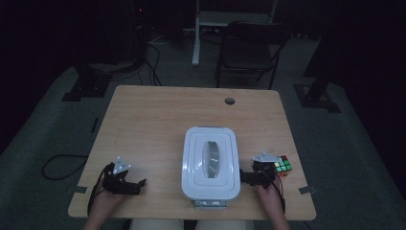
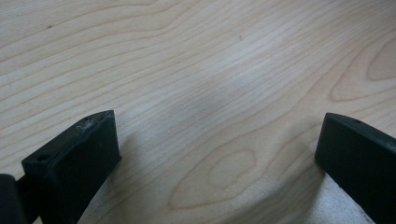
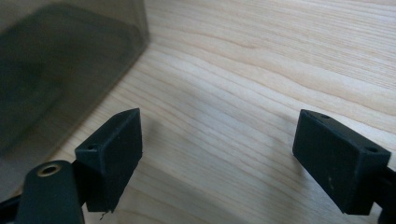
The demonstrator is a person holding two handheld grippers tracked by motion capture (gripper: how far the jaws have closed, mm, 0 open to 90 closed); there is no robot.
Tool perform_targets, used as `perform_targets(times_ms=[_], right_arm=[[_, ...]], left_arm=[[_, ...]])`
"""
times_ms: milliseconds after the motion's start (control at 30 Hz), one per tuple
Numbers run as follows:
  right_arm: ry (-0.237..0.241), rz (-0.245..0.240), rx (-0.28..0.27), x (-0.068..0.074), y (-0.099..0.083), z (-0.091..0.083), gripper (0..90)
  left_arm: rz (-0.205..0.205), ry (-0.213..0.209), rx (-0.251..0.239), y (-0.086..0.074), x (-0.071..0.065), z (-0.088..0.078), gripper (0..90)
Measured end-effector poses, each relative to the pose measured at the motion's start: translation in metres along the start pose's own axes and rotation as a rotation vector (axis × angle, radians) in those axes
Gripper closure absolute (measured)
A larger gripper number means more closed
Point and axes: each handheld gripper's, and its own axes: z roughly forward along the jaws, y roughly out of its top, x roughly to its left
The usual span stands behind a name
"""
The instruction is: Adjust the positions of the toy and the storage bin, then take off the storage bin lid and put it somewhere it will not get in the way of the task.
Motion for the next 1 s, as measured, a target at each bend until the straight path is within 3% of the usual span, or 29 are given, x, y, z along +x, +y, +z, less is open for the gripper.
perform_targets(times_ms=[133, 833, 1000], right_arm=[[-0.029, -0.05, 0.036, 0.002, -0.0001, 0.0019, 15.4], [-0.025, -0.05, 0.036, 0.0022, 0.0, 0.0022, 14.6], [-0.024, -0.05, 0.037, 0.0022, 0.0, 0.0022, 14.4]], left_arm=[[0.004, -0.004, 0.0, -0.0003, -0.0005, -0.0002, 0.5], [0.012, -0.011, 0.001, -0.0001, 0.0, -0.0001, 0.4], [0.033, -0.034, 0.041, 0.0045, 0.0021, -0.0007, 0.5]])
